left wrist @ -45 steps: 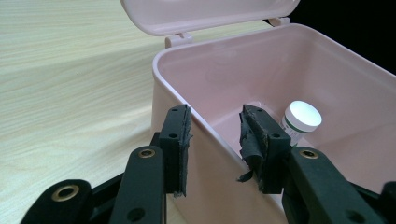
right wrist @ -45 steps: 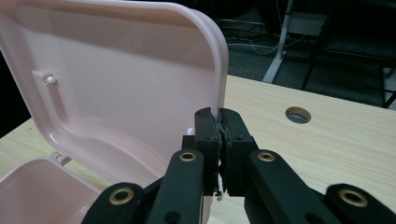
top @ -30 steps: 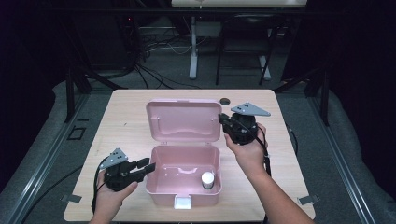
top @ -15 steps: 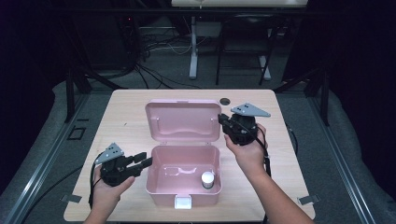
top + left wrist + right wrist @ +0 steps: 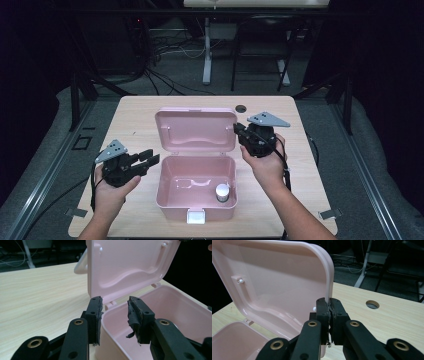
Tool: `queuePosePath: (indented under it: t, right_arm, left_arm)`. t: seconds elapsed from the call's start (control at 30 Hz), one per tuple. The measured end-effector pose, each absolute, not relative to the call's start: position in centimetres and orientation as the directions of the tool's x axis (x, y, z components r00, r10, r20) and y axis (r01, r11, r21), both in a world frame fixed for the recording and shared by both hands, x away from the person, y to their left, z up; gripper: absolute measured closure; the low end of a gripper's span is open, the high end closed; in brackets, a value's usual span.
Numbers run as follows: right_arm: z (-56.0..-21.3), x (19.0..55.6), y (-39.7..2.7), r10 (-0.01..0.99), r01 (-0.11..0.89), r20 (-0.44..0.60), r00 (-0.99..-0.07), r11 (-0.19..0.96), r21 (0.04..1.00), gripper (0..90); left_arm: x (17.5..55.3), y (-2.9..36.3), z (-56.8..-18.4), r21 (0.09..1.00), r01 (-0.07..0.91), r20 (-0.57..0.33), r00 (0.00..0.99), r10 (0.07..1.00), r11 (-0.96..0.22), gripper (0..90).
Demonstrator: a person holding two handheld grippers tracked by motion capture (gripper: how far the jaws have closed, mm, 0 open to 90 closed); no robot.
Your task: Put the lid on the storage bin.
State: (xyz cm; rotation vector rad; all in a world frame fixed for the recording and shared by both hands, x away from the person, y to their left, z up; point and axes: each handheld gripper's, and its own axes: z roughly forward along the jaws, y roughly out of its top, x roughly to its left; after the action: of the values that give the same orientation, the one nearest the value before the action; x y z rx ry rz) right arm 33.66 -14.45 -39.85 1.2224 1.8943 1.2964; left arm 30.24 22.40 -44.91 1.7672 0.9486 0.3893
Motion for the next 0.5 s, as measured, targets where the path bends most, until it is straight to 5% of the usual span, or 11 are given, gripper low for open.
queuePosePath:
  t: [0.5]
  right_arm:
    - [-40.0, 32.8, -14.5, 0.888, 0.360, 0.053, -0.456, 0.129, 0.924, 87.2]
  left_arm:
    - [31.5, 22.6, -41.9, 0.919, 0.376, -0.148, 0.612, 0.777, -0.121, 63.6]
